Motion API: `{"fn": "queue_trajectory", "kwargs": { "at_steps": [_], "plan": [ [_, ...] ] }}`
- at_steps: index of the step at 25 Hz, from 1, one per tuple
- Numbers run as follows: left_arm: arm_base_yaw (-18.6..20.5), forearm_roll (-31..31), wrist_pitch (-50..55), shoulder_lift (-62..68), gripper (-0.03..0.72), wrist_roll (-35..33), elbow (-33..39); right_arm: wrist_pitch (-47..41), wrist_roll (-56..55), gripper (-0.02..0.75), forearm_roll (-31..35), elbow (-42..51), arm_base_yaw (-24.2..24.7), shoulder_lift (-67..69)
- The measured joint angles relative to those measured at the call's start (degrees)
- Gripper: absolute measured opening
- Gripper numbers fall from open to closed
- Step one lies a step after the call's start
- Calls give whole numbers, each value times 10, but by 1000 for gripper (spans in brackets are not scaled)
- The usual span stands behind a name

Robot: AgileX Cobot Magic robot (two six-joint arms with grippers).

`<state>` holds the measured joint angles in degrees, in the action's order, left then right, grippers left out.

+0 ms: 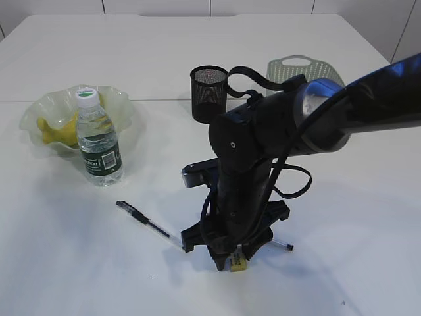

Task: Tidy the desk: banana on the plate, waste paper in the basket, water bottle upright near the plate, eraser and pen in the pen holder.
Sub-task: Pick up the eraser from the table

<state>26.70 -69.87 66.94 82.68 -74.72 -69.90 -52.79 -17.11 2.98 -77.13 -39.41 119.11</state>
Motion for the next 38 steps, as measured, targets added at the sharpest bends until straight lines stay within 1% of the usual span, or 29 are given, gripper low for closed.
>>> {"fn": "queue_trajectory", "kwargs": {
  "at_steps": [4, 27, 29, 33, 35, 38],
  "plan": [
    [0, 0, 0, 0, 233, 0, 0, 0, 0, 355, 0, 0, 0, 0],
    [0, -12, 0, 0, 233, 2, 0, -13, 0, 351, 1, 0, 0, 0],
    [0, -12, 0, 0, 233, 2, 0, -13, 0, 328, 1, 0, 0, 0],
    [0, -12, 0, 0, 233, 2, 0, -13, 0, 251, 1, 0, 0, 0],
    [0, -12, 0, 0, 233, 2, 0, -13, 0, 230, 1, 0, 0, 0],
    [0, -12, 0, 0, 233, 2, 0, -13, 0, 223, 1, 0, 0, 0]
  ]
}}
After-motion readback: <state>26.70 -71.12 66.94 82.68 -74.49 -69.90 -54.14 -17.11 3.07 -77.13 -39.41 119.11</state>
